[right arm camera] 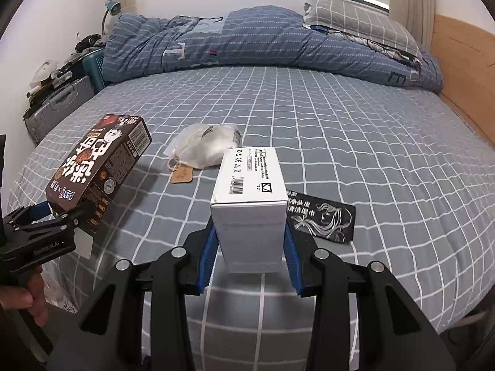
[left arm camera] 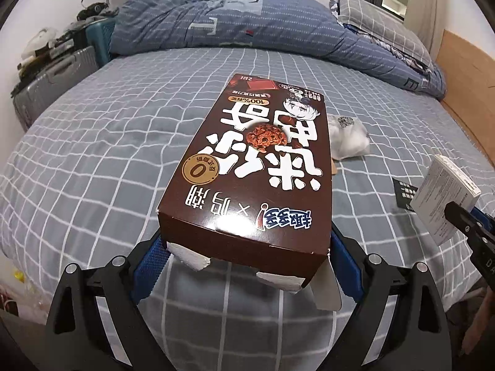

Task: Collect trash
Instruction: 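Lift the snack box and white box and carry both over the bin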

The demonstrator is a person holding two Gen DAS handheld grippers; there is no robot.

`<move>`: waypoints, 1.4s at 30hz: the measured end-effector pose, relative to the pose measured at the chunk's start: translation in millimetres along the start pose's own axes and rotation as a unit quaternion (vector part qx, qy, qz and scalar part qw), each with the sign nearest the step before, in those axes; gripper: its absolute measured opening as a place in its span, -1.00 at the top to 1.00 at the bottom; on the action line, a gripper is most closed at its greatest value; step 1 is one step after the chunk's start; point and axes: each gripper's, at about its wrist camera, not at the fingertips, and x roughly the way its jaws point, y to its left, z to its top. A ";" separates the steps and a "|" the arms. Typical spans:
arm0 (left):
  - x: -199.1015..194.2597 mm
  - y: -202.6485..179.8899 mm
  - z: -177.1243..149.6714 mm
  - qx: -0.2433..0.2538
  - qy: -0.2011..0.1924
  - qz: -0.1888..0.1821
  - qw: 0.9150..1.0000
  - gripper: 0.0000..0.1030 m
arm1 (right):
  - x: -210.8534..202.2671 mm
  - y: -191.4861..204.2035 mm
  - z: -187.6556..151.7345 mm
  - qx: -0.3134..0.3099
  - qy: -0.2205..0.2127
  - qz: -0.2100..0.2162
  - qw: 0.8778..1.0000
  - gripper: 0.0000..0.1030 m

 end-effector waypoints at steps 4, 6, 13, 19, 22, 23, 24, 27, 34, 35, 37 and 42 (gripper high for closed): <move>-14.1 3.3 -11.1 -0.006 -0.001 -0.003 1.000 -0.75 | -10.1 5.3 -5.5 0.010 0.000 0.008 1.000 0.27; -22.3 4.5 -16.7 -0.006 -0.002 -0.005 1.000 -0.75 | -16.9 9.8 -9.2 0.009 -0.002 0.009 1.000 0.27; -52.4 10.1 -38.2 -0.009 -0.007 -0.010 1.000 -0.75 | -42.0 17.5 -25.9 0.006 -0.005 0.006 1.000 0.27; -76.2 12.9 -63.8 -0.008 -0.007 -0.015 1.000 -0.75 | -63.7 16.2 -43.7 0.007 -0.005 0.008 1.000 0.27; -86.8 10.8 -77.6 -0.003 -0.005 -0.019 1.000 -0.75 | -74.1 15.8 -53.4 0.008 -0.006 0.009 1.000 0.27; -89.6 10.3 -81.8 -0.003 -0.005 -0.019 1.000 -0.75 | -78.3 15.5 -57.7 0.009 -0.006 0.011 1.000 0.27; -91.4 8.6 -84.7 -0.002 -0.005 -0.019 1.000 -0.75 | -82.4 16.0 -61.3 0.009 -0.007 0.011 1.000 0.27; -96.0 4.3 -97.8 0.004 0.000 -0.020 1.000 -0.75 | -93.0 18.1 -71.4 0.004 -0.009 0.011 1.000 0.27; -115.2 3.0 -116.6 0.000 -0.003 -0.022 1.000 -0.75 | -115.2 21.4 -98.8 0.000 -0.003 0.008 1.000 0.27; -118.3 2.9 -120.7 0.000 -0.002 -0.022 1.000 -0.75 | -117.6 21.6 -102.7 0.001 0.000 0.010 1.000 0.27; -123.4 2.6 -128.1 0.005 -0.003 -0.018 1.000 -0.75 | -120.7 21.4 -108.1 0.005 0.009 0.017 1.000 0.27; -136.7 -0.8 -147.0 0.014 0.006 -0.016 1.000 -0.75 | -134.6 25.2 -122.2 0.008 0.017 0.022 1.000 0.27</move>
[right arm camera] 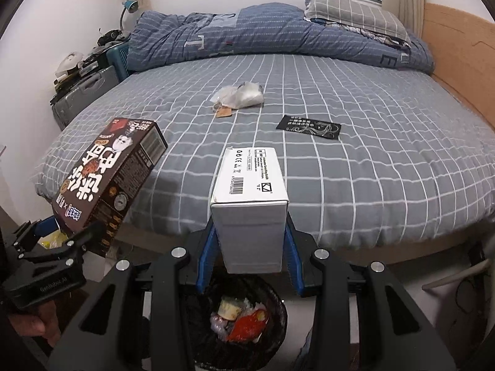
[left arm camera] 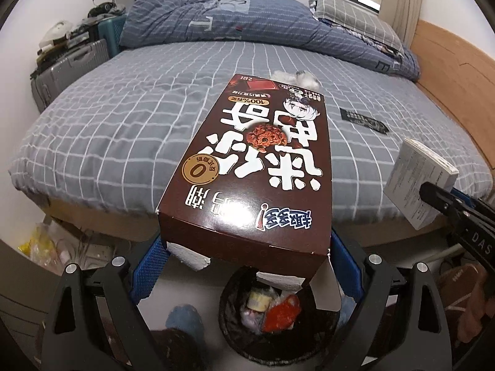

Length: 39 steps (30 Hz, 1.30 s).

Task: Collect trash
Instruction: 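Lift the snack box and white box and carry both over the bin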

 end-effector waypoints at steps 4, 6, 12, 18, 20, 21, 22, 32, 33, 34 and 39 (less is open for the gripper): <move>-9.4 -2.5 -5.4 0.005 0.008 -0.001 1.000 -0.75 | -8.4 1.1 -6.4 0.010 0.010 0.008 1.000 0.28; -17.8 -4.7 -5.9 0.009 0.005 0.005 1.000 -0.75 | -14.5 2.6 -9.5 0.010 0.012 0.007 1.000 0.28; -36.5 -4.8 -15.6 0.006 0.023 0.009 1.000 -0.75 | -28.6 5.1 -17.7 0.010 0.021 0.000 1.000 0.28; -46.2 2.4 -29.3 -0.005 0.048 0.011 0.999 -0.75 | -35.8 6.8 -34.6 0.002 0.039 -0.011 0.999 0.28; -49.9 1.6 -35.6 -0.004 0.052 0.008 0.999 -0.75 | -37.3 5.8 -39.6 0.003 0.043 -0.012 0.999 0.28; -52.0 0.7 -39.0 -0.003 0.054 0.004 0.999 -0.75 | -37.6 5.4 -41.5 0.002 0.044 -0.013 0.999 0.28; -53.3 0.3 -42.4 -0.004 0.056 0.000 0.998 -0.75 | -37.9 5.3 -43.3 0.001 0.045 -0.014 0.999 0.28; -46.7 1.0 -69.6 -0.012 0.091 0.004 0.996 -0.76 | -26.5 -7.6 -65.7 0.010 0.070 -0.029 0.997 0.28; -42.8 -0.2 -72.1 -0.011 0.097 0.004 0.995 -0.76 | -23.5 -9.1 -68.9 0.011 0.074 -0.030 0.997 0.28; -38.0 -1.3 -75.1 -0.011 0.102 0.002 0.995 -0.76 | -20.8 -10.4 -71.3 0.011 0.077 -0.031 0.997 0.28; -13.6 -6.5 -85.7 -0.001 0.127 -0.004 0.992 -0.76 | -6.0 -15.9 -82.6 0.008 0.091 -0.036 0.995 0.28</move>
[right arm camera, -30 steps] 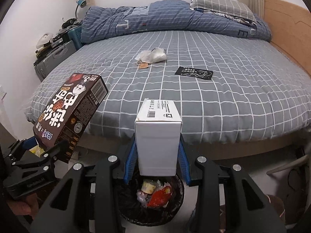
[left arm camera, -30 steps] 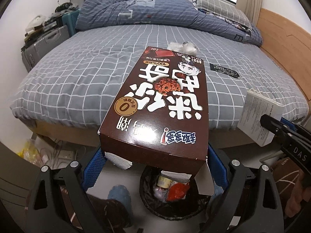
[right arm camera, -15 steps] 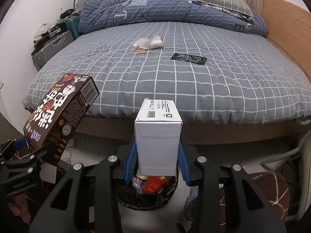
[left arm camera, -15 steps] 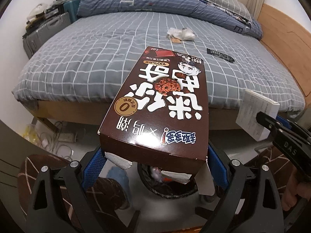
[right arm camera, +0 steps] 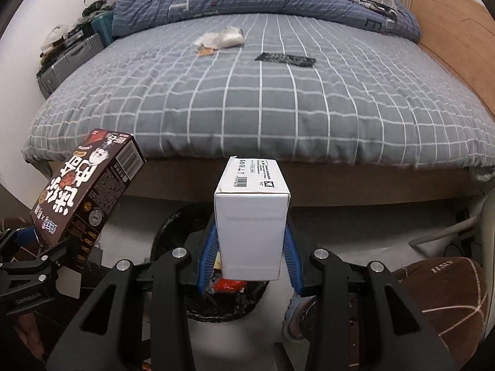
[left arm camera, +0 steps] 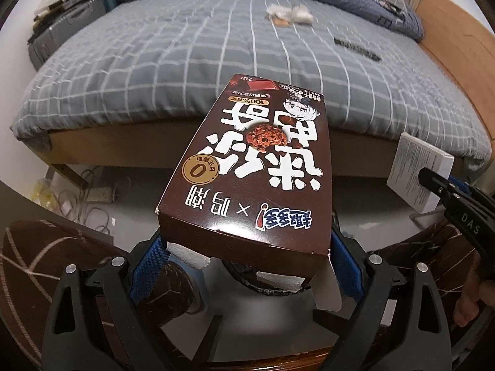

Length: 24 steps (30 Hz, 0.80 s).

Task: Collect trash
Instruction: 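Lift the snack box and white box and carry both over the bin, then open the left tool over the bin while the right tool releases the white box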

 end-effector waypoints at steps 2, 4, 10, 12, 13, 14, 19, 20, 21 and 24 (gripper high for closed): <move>13.2 -2.3 -2.0 0.003 0.012 -0.002 1.000 -0.76 | 8.0 -0.9 -2.3 0.001 0.008 0.003 1.000 0.28; 25.2 -3.0 -4.1 0.002 0.023 -0.003 1.000 -0.76 | 14.5 -1.5 -3.4 0.000 0.014 0.005 1.000 0.28; 56.6 -11.3 1.2 0.008 0.051 -0.001 0.999 -0.76 | 33.6 -6.6 -2.9 0.002 0.032 0.005 0.999 0.28; 61.7 -18.3 2.0 0.017 0.053 0.004 0.998 -0.76 | 39.4 -9.1 -3.5 0.001 0.039 0.016 0.999 0.28; 64.6 -21.6 2.2 0.022 0.056 0.004 0.998 -0.77 | 42.1 -11.1 -3.8 0.006 0.044 0.023 0.999 0.28; 68.5 -26.5 1.8 0.026 0.062 0.000 0.998 -0.77 | 45.2 -14.1 -4.8 0.011 0.050 0.026 0.998 0.28; 76.8 -42.6 3.6 0.047 0.062 0.003 0.997 -0.83 | 51.2 -22.3 -6.7 0.018 0.058 0.016 0.998 0.28; 78.1 -45.2 4.6 0.051 0.062 0.006 0.997 -0.83 | 51.9 -22.9 -6.6 0.019 0.058 0.017 0.998 0.28; 79.5 -45.6 5.4 0.051 0.064 0.006 0.997 -0.83 | 52.2 -22.8 -6.4 0.019 0.058 0.017 0.998 0.28; 78.3 -40.8 8.1 0.039 0.058 -0.003 0.998 -0.88 | 52.5 -18.2 -5.9 0.017 0.058 0.021 0.998 0.28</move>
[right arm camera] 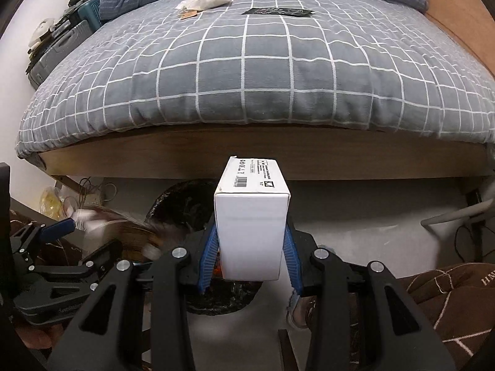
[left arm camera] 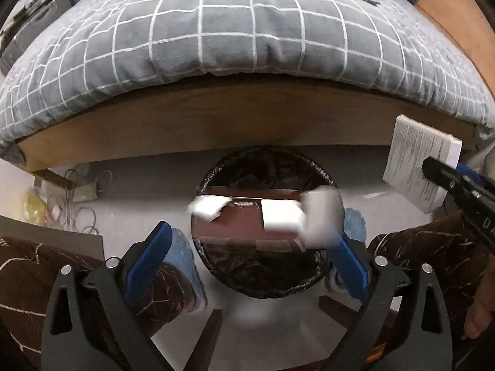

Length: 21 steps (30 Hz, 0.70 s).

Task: Collect trash
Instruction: 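Open the left tool over the bin while the right tool releases the white box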

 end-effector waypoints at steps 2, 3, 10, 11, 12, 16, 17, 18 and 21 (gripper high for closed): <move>-3.5 7.3 3.2 -0.009 -0.008 -0.002 1.000 -0.89 | 0.4 6.2 1.6 -0.005 0.000 0.003 1.000 0.28; -5.8 11.3 4.5 -0.013 -0.011 -0.003 1.000 -0.89 | -0.1 9.4 2.1 -0.007 -0.001 0.005 1.000 0.28; -25.2 42.1 11.1 -0.033 -0.042 -0.001 0.999 -0.89 | -0.1 43.2 8.3 -0.028 -0.006 0.025 0.999 0.28; -26.6 45.8 11.5 -0.036 -0.044 0.000 0.998 -0.89 | 0.6 49.4 8.9 -0.032 -0.006 0.028 0.999 0.28; -28.3 48.4 12.6 -0.040 -0.045 0.000 0.998 -0.89 | 1.6 54.3 9.3 -0.035 -0.005 0.030 0.999 0.28; -32.6 64.8 13.2 -0.053 -0.048 -0.001 0.997 -0.89 | 6.6 72.5 9.9 -0.044 0.000 0.037 0.998 0.28; -31.9 69.1 12.7 -0.055 -0.047 -0.002 0.997 -0.89 | 7.9 77.4 10.2 -0.047 0.002 0.037 0.998 0.28; -32.5 71.8 11.5 -0.057 -0.047 -0.002 0.997 -0.89 | 8.6 80.7 10.1 -0.048 0.003 0.038 0.998 0.28; -33.2 77.9 10.2 -0.066 -0.046 -0.005 0.997 -0.89 | 9.4 89.4 10.4 -0.055 0.002 0.041 0.998 0.28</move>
